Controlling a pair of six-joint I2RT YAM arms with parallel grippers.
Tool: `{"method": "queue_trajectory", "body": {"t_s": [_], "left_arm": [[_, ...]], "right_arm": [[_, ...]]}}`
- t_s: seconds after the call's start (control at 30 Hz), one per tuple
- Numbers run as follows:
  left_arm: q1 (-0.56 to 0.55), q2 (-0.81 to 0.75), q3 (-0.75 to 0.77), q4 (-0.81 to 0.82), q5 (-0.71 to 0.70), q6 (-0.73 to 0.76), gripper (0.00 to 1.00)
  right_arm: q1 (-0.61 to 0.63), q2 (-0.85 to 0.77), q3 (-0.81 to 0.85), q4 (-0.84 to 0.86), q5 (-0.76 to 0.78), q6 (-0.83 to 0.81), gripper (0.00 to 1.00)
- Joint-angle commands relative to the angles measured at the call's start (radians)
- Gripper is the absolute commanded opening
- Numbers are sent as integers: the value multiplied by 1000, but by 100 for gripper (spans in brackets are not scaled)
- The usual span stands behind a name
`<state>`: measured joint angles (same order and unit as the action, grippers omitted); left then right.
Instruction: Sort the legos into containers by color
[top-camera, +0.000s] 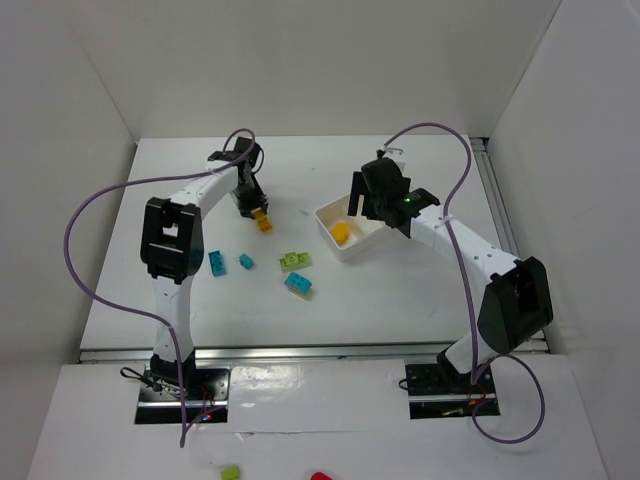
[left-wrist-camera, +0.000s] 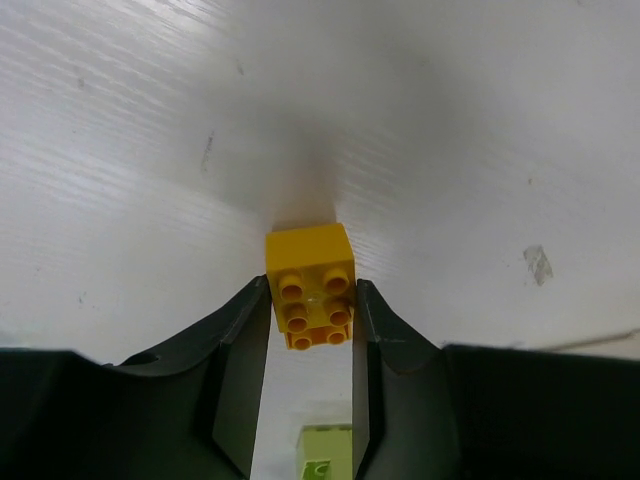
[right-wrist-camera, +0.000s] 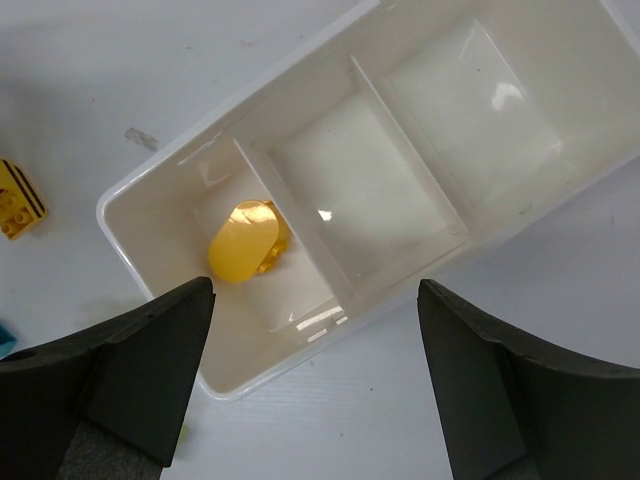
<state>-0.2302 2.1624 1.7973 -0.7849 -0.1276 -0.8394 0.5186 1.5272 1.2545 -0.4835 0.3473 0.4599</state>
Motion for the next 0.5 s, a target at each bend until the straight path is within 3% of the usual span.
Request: {"method": "queue_trajectory", "body": {"t_s": [0.0, 0.07, 0.2, 0.3, 0.33, 0.47], "left_arm": [[0, -36, 37, 4, 127, 126, 0], [0, -36, 65, 16, 213, 190, 0], [0, -82, 62, 41, 458, 328, 0], [19, -203, -56, 180, 704, 396, 0], [46, -235, -88, 278, 844, 396, 0], [84, -329, -234, 514, 1150, 350, 0]], "right_arm": [[-2, -18, 2, -3, -4, 8, 90], [-2, -18, 2, 23, -27, -3, 91], [-40, -58, -39, 133, -218, -24, 91], [-75, -88, -64, 245, -463, -44, 91], [-84, -99, -79, 279, -614, -55, 91], [-112, -90, -93, 407, -881, -44, 91]]}}
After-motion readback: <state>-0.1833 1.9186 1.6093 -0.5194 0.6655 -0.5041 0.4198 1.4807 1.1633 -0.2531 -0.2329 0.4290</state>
